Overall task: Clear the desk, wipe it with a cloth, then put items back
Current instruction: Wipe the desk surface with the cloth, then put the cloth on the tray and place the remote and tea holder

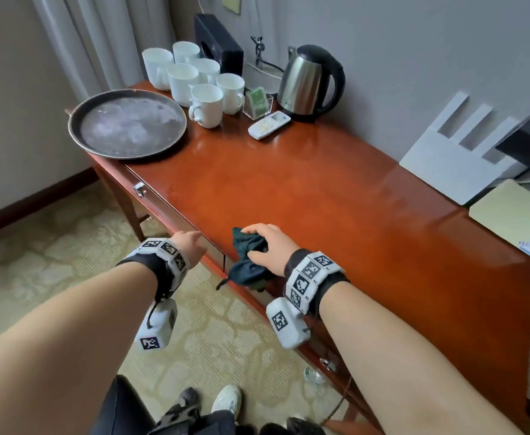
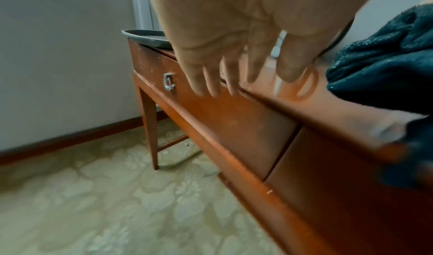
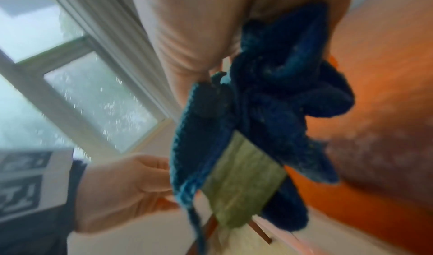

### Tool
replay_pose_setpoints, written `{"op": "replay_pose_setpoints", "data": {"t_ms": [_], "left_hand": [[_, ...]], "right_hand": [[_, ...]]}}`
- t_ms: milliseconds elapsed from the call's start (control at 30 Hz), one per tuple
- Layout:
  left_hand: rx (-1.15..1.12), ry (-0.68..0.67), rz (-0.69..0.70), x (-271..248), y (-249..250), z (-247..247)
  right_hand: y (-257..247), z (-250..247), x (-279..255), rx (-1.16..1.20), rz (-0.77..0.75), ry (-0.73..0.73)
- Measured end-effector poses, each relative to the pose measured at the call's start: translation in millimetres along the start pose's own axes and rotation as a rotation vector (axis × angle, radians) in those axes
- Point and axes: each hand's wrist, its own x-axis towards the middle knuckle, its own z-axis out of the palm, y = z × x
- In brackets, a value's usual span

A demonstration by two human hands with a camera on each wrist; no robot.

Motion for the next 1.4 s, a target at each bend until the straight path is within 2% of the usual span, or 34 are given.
{"op": "replay_pose_setpoints", "data": {"t_ms": [167, 233, 300, 400, 600, 733, 833, 1000, 1133, 1400], "left_hand": [[-0.813, -0.038, 0.1, -27.2, 57.0, -32.4], [-0.976, -0.052, 0.15, -39.2, 72.8, -46.0], [-1.028, -0.055, 0.211, -50.4, 83.7, -57.4], [-1.06, -0.051, 0.275, -63.6, 98.9, -68.8], [-0.998, 0.076, 0.378, -76.1, 116.0, -86.3], [-0.941, 0.135, 0.452, -80.8, 113.4, -99.8], [-0.848, 0.179, 0.46, -76.8, 105.5, -113.4], [-0.761, 0.264, 0.431, -50.6, 74.2, -144.9], [-0.711, 0.294, 0.419, -9.4, 40.2, -183.2], [-0.637, 0.206, 0.452, 84.5, -30.5, -283.6]], "right_hand": [[-11.6, -44.6, -24.5, 0.041, -0.072, 0.173], [-14.5, -56.8, -32.5, 0.06, -0.115, 0.252], [-16.8, -66.2, -41.2, 0.09, -0.148, 0.322], [-17.8, -77.8, -54.6, 0.103, -0.183, 0.353], [-16.4, -96.5, -72.0, 0.227, -0.243, 0.339], [-20.7, -105.1, -65.3, 0.292, -0.201, 0.398], [-35.7, -108.1, -50.6, 0.246, -0.202, 0.356], [-75.0, -110.4, -5.8, 0.186, -0.202, 0.349], [-110.0, -109.9, 53.4, 0.149, -0.175, 0.36], [-189.8, -114.7, 176.7, 0.196, -0.108, 0.362]]}}
